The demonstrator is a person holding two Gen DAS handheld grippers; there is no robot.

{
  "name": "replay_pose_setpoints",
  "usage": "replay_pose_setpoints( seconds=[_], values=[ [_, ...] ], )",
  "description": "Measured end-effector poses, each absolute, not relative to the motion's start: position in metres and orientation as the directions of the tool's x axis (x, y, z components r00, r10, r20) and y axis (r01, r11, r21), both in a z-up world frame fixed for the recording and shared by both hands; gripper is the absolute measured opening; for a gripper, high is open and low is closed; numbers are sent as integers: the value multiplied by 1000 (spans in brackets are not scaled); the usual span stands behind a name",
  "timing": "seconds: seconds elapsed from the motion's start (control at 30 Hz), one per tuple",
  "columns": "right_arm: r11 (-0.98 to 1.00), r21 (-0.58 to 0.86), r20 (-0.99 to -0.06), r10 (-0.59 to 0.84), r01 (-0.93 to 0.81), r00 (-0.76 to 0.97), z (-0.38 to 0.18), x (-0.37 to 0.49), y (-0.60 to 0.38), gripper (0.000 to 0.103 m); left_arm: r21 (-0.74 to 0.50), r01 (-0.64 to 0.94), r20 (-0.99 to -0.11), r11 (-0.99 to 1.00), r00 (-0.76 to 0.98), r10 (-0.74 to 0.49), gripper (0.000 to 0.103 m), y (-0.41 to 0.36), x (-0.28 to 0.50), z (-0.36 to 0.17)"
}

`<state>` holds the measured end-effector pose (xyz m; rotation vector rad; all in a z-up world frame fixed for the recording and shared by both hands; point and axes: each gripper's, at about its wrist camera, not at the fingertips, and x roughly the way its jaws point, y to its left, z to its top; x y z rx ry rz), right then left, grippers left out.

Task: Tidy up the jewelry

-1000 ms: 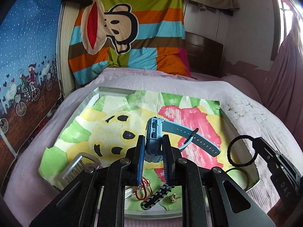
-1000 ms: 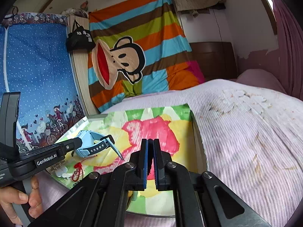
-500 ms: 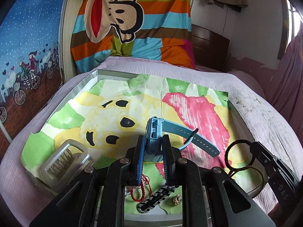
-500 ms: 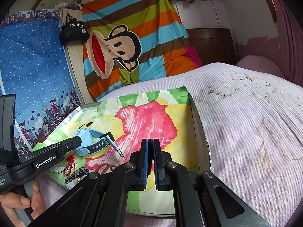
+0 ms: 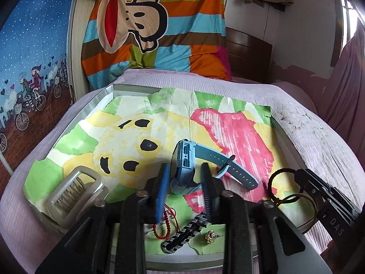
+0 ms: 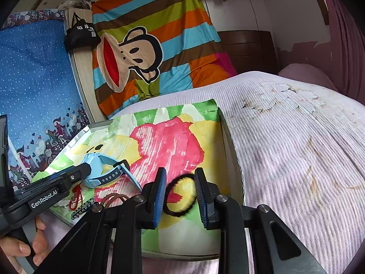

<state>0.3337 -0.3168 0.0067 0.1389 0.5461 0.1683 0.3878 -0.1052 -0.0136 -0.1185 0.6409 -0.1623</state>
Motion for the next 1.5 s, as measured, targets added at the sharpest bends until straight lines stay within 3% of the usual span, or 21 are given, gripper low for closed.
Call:
replay_pose_setpoints(
  seconds=[0.27,0.33,0.57,0.63,0.73,1.03,1.5],
  values=[
    [984,149,-461,152,-93,874,18,322,-320,61,-170,111,-542,979,819,-187,47,-97,374,-4],
    [984,156,-451,147,-85,880,21,318,-322,70,-166,106,-529,980,829,-179,59,-96,369,0],
    [979,186,-400,148,-78,905,32,297,-327,83,-165,91,-479,982,863,-160,76,-87,348,16],
    [979,188,-382,152,-84,912,36,291,-326,96,-162,87,-460,983,874,-153,82,-85,340,22],
    [979,181,-358,156,-95,921,40,279,-324,101,-168,75,-443,983,885,-143,90,-81,329,27],
    [982,149,-296,157,-117,942,56,249,-318,103,-154,72,-399,985,908,-129,98,-76,294,45],
    [983,117,-258,166,-139,952,67,208,-307,103,-139,76,-348,987,930,-120,101,-58,235,65]
  ],
)
